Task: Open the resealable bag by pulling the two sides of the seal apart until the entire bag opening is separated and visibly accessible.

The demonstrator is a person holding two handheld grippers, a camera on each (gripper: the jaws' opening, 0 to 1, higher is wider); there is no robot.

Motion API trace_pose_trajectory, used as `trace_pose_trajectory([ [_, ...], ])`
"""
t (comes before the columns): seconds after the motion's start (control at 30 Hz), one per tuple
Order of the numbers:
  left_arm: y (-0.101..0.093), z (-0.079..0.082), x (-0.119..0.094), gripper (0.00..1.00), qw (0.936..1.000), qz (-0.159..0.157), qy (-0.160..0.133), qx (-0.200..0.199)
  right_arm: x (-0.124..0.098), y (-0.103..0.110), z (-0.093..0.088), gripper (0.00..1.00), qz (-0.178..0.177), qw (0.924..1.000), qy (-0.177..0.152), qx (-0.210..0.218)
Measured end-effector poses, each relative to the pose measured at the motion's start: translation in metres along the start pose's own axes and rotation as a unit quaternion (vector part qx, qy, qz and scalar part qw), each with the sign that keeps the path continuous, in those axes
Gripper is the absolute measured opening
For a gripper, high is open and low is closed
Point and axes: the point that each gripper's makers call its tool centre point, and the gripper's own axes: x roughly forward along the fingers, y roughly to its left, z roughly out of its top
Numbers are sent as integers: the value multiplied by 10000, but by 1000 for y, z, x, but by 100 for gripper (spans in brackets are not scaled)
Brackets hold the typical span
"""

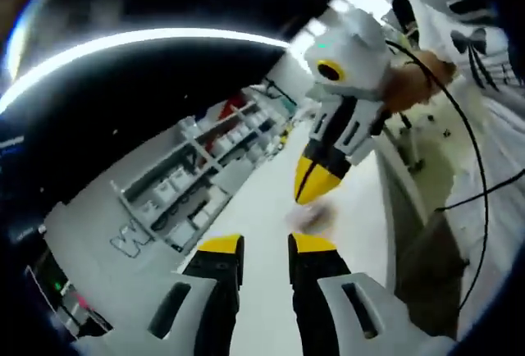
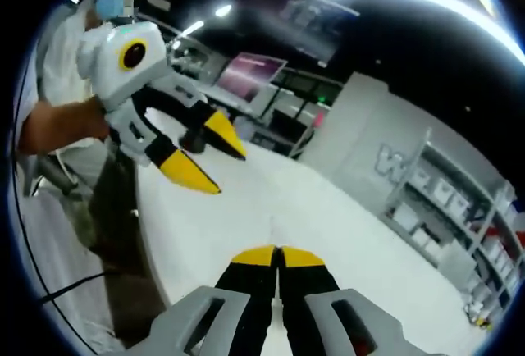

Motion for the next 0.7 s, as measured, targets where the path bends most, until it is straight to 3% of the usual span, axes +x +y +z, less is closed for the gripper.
trace_pose_trajectory([
  [0.13,-12,5,10,19,9971,-150,141,734,0,-1,1,0,11,10000,-17,31],
  [0.33,-16,11,19,16,9894,-186,131,1437,-2,-4,1,0,31,9999,-33,106],
  [0.5,-20,9,29,15,9741,-223,273,2235,-2,-5,0,0,47,9999,-27,157],
  [0.53,-23,6,32,15,9678,-316,374,2469,-2,-5,0,0,45,9999,-30,162],
  [0.7,-31,1,39,15,9520,-459,479,2987,-3,-6,3,0,47,9998,-52,182],
])
